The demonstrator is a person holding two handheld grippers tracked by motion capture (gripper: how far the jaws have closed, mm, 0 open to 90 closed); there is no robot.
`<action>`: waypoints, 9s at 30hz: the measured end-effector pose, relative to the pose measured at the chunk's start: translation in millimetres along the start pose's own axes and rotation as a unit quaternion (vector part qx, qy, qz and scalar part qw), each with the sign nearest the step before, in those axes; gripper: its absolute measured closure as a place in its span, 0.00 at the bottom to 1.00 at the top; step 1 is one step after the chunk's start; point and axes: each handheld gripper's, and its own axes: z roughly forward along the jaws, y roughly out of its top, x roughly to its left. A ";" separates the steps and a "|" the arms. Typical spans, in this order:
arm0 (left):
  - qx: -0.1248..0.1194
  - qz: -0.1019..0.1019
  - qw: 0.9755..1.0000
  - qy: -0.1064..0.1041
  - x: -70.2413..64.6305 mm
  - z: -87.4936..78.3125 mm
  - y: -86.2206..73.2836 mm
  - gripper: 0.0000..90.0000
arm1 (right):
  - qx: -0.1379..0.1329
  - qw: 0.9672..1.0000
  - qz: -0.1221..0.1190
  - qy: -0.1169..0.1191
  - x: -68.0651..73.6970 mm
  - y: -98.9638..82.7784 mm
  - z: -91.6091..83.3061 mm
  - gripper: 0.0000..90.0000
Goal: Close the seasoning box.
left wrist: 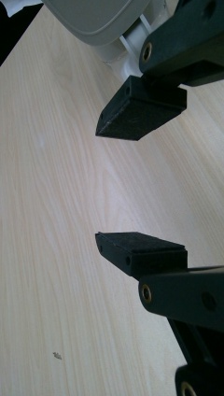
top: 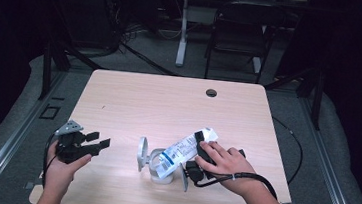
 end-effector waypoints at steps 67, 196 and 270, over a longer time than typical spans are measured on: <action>0.006 -0.001 1.000 0.000 2.1 1.8 -1.8 0.47 | 0.003 1.000 -0.014 -0.004 -2.3 1.2 -1.3 0.52; 0.005 -0.006 1.000 0.004 5.7 1.8 -3.4 0.47 | 0.012 1.000 -0.002 0.006 -6.8 6.2 -9.1 0.67; 0.001 -0.008 1.000 0.004 5.7 0.1 -2.7 0.47 | 0.015 1.000 0.009 0.015 -15.9 9.6 -13.9 0.82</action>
